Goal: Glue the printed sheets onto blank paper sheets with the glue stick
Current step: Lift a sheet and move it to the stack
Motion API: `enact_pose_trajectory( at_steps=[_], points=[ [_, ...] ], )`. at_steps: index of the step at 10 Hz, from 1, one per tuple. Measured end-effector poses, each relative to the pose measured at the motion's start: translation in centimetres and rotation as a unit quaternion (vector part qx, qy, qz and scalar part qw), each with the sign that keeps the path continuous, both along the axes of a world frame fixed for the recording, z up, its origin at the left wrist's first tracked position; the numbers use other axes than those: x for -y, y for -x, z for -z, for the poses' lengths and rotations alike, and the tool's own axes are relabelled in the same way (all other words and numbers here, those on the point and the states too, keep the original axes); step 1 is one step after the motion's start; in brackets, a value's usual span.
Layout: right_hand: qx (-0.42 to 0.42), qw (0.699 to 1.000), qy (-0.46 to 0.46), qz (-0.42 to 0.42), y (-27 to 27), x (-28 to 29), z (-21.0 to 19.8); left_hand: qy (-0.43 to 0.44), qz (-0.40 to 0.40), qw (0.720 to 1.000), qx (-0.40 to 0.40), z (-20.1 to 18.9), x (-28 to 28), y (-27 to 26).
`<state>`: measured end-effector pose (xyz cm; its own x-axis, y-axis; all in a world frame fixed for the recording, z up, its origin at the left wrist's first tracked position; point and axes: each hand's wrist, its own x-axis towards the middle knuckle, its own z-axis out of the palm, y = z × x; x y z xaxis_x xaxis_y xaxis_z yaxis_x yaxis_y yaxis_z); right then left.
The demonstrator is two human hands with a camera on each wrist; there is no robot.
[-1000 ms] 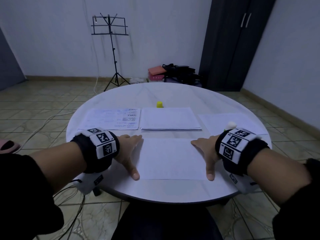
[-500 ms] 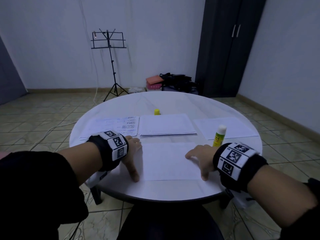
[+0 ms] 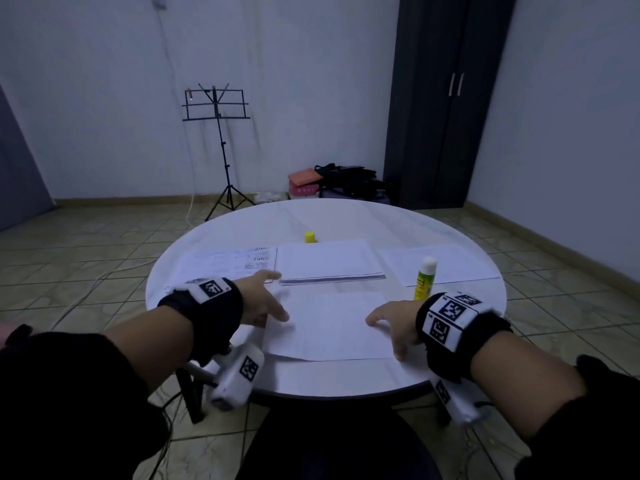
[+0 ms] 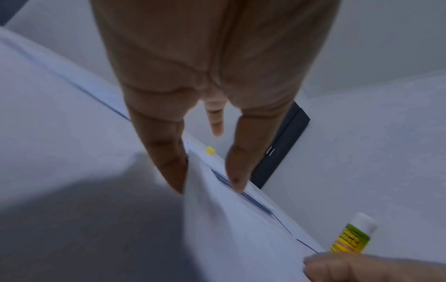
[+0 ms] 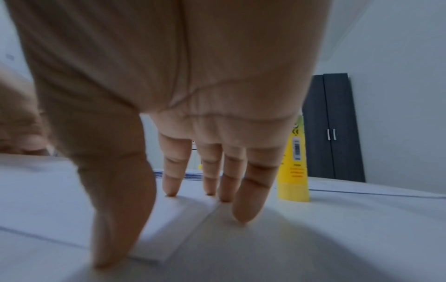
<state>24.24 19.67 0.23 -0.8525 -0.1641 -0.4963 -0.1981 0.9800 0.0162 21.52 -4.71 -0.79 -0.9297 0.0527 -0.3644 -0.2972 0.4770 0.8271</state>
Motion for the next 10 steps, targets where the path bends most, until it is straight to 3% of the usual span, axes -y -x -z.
enact_pose_trajectory(
  at_steps=[2,4,5,6,7,9,10],
  points=[
    [0.001,0.984,0.135,0.115,0.9,0.0,0.0,0.108,0.065,0.987,-0.102,0.5,1.5,-0.1],
    [-0.062,0.932,0.256,0.249,3.8,1.3,-0.1,0.072,0.030,0.983,-0.165,-0.6,3.0,2.4],
    [-0.102,0.927,0.274,0.237,6.1,2.2,-0.1,0.064,0.011,0.983,-0.172,-0.9,2.8,4.7],
    [-0.173,0.927,0.255,0.215,8.8,2.7,-0.9,0.112,0.005,0.976,-0.189,-1.1,2.2,7.8],
    [-0.181,0.949,0.169,0.193,11.1,3.3,-1.6,0.221,0.045,0.959,-0.171,-1.2,1.3,11.2],
    [-0.116,0.974,0.062,0.184,15.0,4.2,-2.3,0.361,0.126,0.918,-0.105,-0.3,-0.2,16.5],
    [-0.143,0.960,0.116,0.213,16.8,3.3,-1.0,0.415,0.158,0.894,-0.065,0.5,-0.4,17.9]
  ],
)
